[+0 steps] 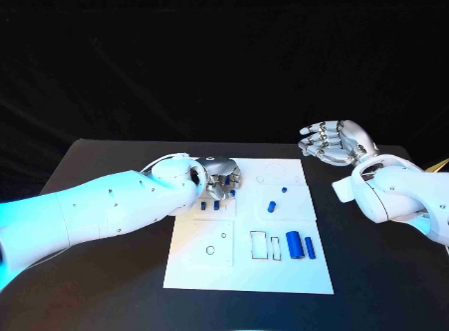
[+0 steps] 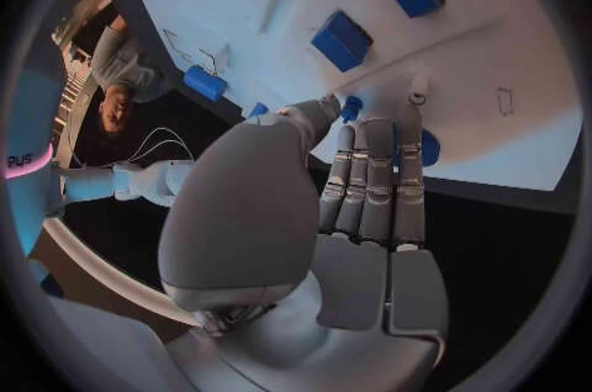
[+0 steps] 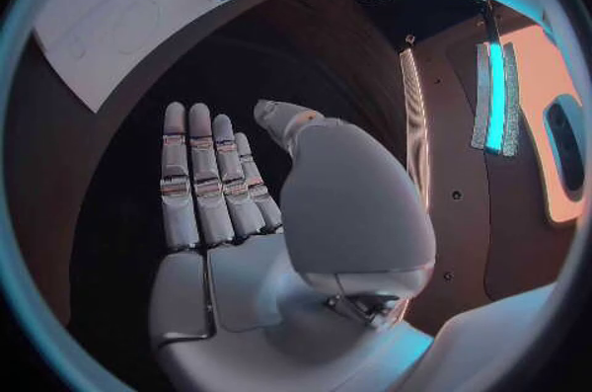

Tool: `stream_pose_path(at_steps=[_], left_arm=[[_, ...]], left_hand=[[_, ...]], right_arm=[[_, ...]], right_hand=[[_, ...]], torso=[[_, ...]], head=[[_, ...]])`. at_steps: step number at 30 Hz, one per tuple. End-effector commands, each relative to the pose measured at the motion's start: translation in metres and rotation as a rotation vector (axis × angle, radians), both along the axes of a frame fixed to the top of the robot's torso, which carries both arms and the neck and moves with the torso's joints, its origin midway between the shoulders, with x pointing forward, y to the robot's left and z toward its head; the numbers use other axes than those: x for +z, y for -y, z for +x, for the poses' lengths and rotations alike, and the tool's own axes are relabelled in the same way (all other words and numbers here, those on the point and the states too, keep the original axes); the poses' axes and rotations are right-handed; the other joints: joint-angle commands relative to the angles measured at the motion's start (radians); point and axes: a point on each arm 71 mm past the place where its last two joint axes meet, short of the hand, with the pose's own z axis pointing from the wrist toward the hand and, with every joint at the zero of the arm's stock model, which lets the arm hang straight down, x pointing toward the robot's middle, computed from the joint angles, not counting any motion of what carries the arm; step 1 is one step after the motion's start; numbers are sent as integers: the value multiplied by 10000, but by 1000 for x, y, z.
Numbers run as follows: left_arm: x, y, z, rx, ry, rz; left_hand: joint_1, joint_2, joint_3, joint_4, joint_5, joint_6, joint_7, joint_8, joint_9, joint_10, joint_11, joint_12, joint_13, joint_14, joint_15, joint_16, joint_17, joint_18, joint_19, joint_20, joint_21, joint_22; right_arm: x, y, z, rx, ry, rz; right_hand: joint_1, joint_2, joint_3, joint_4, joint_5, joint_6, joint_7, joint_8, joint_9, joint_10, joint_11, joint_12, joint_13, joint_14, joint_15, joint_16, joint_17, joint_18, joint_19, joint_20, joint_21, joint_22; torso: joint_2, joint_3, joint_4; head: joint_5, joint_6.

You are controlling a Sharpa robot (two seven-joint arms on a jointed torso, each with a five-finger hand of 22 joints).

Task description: Assemble the parts on the task board

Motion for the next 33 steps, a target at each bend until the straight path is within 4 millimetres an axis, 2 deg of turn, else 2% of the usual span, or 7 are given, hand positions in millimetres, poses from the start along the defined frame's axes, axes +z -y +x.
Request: stream_pose_path(at_steps=[1,10,16,19,21,26,33], left_arm=[[-2,2,1,3,-34,268],[-4,3,3,104,-91,367],[-6,3,5,101,-209,468],[-6,4,5,67,-234,465],[-7,6,5,42,-251,444],[-7,7,5,6,-278,414],[-9,8,5,-19,-366,438]], left_hand=[[93,2,114,-16,-5,45,35,-57,-29,72,-3,-61,-27,-70,-21,77,-27,114,-66,15,91,43],[-1,50,215,-15,-9,139,26,-85,-97,149,-11,-68,-102,-42,-21,230,-99,117,-104,21,215,156],[-10,121,394,-130,-15,347,3,-95,-165,426,-83,-40,-184,70,-79,492,-169,131,-84,-14,444,335],[-64,144,525,-220,-9,483,-21,-142,-222,683,-164,-1,-213,433,-149,883,108,136,-35,-66,656,490],[-124,181,631,-308,-14,692,-65,-143,-244,957,-253,48,-218,959,-221,1337,699,141,15,-118,837,622],[-185,214,707,-372,-9,795,-86,-183,-270,1100,-305,45,-229,1192,-267,1559,948,91,225,-161,1098,918],[-256,255,796,-479,-11,974,-130,-229,-294,1323,-378,16,-244,1568,-327,1907,1396,2,600,-215,1506,1410]], right_arm=[[1,-1,0,126,59,357],[0,-2,-1,159,-1,445],[0,-4,-1,221,-35,478],[0,-4,-2,229,-94,505],[0,-4,-2,197,-200,584],[-1,-4,-2,191,-307,657],[-2,-4,-2,194,-404,675]], right_hand=[[-118,25,5,-63,62,-96,340,-44,-18,-37,74,-52,-36,13,57,-94,-39,50,11,95,-65,-84],[-146,38,4,-76,67,-105,350,-57,-27,-50,84,-69,-63,10,72,-166,-85,50,3,109,-82,-182],[-166,45,0,-74,70,-110,359,-62,-30,-58,92,-77,-71,10,78,-194,-104,49,0,115,-86,-223],[-175,49,-2,-73,71,-109,362,-64,-31,-61,95,-79,-73,11,81,-205,-111,49,-1,118,-86,-240],[-187,61,-1,-71,74,-109,367,-66,-33,-67,99,-84,-77,13,85,-223,-123,49,-3,122,-87,-268],[-189,78,5,-71,77,-108,370,-67,-35,-70,102,-87,-79,16,87,-237,-132,50,-3,125,-87,-291],[-190,95,11,-74,80,-106,374,-68,-36,-71,105,-89,-80,20,88,-250,-142,51,-2,127,-86,-313]], torso=[[5,8,4],[3,19,11],[-1,3,-1],[-5,-1,4],[0,2,9],[-3,0,32],[-20,-1,6]], head=[[1,-18],[5,-63],[1,-92],[-2,-106],[7,-109],[7,-141],[34,-159]])
